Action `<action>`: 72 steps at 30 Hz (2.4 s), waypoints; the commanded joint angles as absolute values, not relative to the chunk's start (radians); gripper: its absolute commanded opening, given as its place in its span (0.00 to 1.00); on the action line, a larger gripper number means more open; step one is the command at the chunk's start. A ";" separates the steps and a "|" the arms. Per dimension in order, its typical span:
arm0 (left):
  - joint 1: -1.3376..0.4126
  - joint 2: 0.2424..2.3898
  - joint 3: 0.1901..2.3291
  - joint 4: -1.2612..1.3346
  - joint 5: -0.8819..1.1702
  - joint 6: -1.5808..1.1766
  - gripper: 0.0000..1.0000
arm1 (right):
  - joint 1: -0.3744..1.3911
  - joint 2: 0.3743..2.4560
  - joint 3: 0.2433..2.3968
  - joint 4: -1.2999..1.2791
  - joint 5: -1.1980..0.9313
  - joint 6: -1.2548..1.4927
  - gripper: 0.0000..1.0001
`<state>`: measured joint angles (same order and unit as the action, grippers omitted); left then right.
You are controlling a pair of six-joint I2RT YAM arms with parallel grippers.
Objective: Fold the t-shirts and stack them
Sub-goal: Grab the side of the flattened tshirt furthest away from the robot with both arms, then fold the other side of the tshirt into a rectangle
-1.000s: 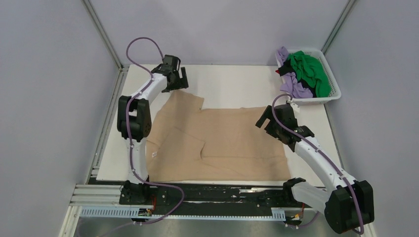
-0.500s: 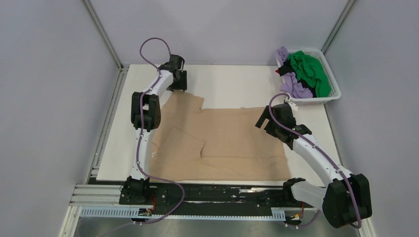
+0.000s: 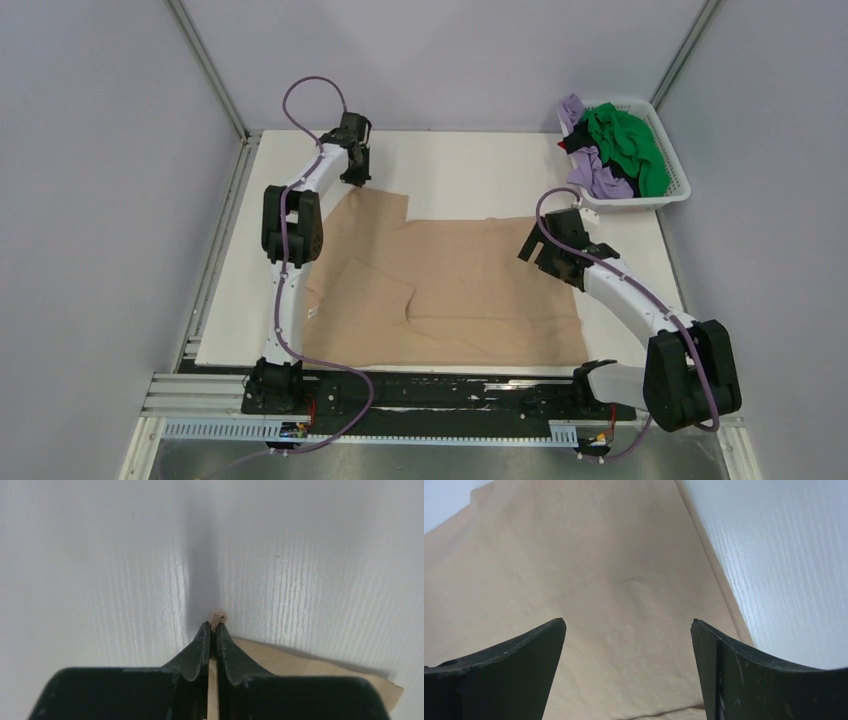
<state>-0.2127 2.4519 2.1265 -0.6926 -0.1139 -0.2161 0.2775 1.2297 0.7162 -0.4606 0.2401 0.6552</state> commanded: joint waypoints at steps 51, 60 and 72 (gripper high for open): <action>-0.290 1.817 1.581 -0.444 -0.021 -0.112 0.00 | 0.165 2.059 1.531 -0.676 0.503 0.563 0.18; -0.292 1.721 1.468 -0.416 -0.026 -0.134 0.00 | 0.175 1.945 1.478 -0.632 0.497 0.552 0.00; -0.400 1.460 1.153 -0.380 -0.188 -0.212 0.00 | 0.243 1.694 1.178 -0.619 0.426 0.570 0.00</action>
<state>-0.3508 1.5558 1.2297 -0.4072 -0.0975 -0.1638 0.2134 1.7802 1.2625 -0.6205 0.4393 0.5552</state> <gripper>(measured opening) 0.010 0.005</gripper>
